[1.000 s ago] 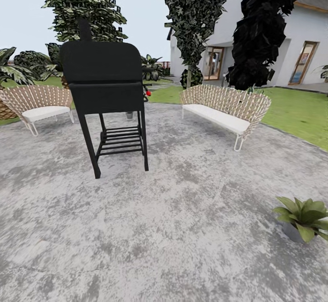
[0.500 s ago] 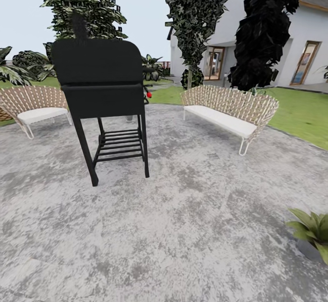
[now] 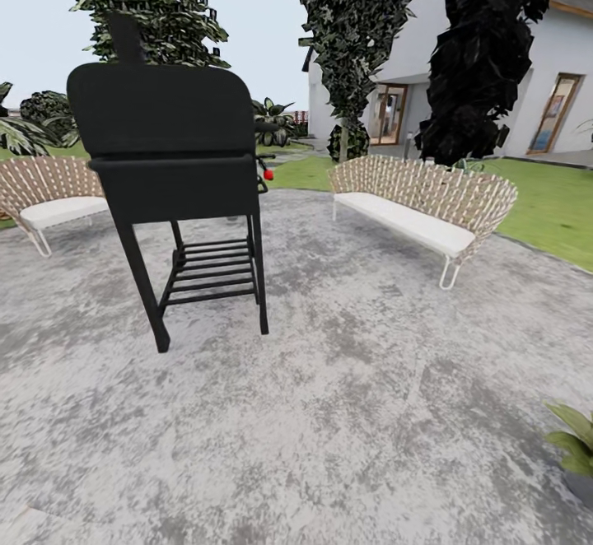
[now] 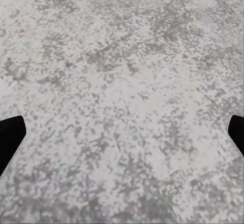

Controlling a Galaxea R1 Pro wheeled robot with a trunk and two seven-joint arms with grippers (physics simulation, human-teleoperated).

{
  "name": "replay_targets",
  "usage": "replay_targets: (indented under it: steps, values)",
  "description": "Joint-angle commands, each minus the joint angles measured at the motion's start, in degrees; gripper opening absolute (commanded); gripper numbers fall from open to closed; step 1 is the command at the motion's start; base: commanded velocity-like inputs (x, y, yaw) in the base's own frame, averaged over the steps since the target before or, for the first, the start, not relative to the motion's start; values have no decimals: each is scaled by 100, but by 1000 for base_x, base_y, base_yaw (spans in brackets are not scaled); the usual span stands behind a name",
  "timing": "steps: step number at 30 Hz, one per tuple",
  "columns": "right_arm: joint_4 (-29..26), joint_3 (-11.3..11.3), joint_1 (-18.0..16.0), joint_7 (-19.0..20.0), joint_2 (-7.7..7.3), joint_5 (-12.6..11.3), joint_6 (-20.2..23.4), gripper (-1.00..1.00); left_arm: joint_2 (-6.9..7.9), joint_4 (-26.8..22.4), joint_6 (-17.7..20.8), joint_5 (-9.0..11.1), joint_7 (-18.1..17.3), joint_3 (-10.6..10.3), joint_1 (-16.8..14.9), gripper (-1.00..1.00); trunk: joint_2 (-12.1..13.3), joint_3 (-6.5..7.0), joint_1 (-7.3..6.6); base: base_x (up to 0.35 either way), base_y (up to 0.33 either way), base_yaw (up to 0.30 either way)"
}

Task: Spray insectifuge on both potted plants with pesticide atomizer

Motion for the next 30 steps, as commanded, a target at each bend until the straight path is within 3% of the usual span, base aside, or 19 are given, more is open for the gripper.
replay_targets:
  steps: [1,13,30]
  values:
    - [10,-1,-3,-2,3,5,-17,100,12,0,-28,-14,-1,1,-2,100,-2,-5,2,333,2,0]
    - [30,40,-3,1,4,14,-17,100,21,7,-42,-12,-1,2,13,100,-2,-5,2,337,-22,0]
    - [37,50,-3,3,3,14,-15,100,22,16,-42,-12,-1,2,5,100,-2,-5,2,290,-159,0]
